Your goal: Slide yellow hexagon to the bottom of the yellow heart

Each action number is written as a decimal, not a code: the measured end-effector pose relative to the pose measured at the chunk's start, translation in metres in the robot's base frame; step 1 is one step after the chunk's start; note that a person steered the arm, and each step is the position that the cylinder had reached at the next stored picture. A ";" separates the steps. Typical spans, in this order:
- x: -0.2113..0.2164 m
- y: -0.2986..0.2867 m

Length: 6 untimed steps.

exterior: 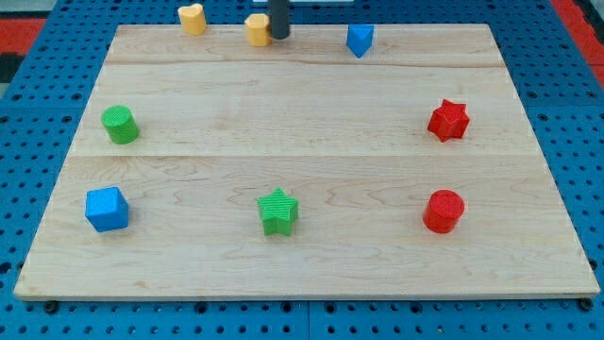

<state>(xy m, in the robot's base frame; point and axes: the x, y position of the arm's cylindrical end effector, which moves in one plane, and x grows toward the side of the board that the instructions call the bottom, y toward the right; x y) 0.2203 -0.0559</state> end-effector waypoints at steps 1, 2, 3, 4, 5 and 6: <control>0.009 -0.038; 0.008 -0.028; 0.006 0.004; -0.010 -0.005; -0.028 -0.012; -0.027 -0.033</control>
<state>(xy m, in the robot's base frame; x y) 0.1930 -0.0889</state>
